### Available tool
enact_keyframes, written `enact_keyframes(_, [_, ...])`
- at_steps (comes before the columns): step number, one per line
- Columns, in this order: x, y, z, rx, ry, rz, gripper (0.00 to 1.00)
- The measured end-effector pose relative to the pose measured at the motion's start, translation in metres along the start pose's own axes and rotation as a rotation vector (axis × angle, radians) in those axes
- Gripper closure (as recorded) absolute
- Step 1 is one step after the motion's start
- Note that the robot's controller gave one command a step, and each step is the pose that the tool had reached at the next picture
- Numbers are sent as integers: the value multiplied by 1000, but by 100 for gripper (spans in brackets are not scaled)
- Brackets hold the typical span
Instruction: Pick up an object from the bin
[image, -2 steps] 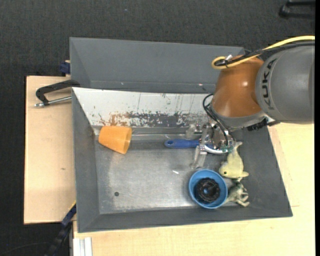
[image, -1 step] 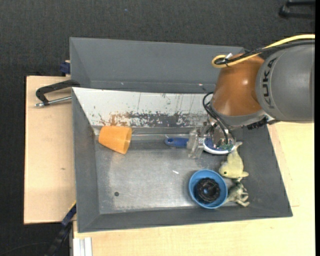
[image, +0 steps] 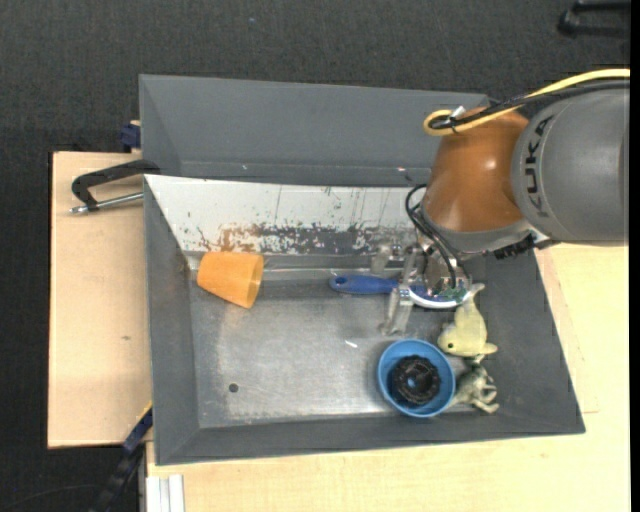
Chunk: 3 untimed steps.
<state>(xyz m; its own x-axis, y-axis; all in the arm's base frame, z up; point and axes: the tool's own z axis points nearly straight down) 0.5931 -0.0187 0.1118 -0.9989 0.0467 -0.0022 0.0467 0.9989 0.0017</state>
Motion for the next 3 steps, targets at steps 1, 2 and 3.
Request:
enact_keyframes(1, [0, 0, 0, 0, 0, 0, 100])
enact_keyframes(2, [0, 0, 0, 0, 0, 0, 0])
enact_keyframes(3, [0, 0, 0, 0, 0, 0, 100])
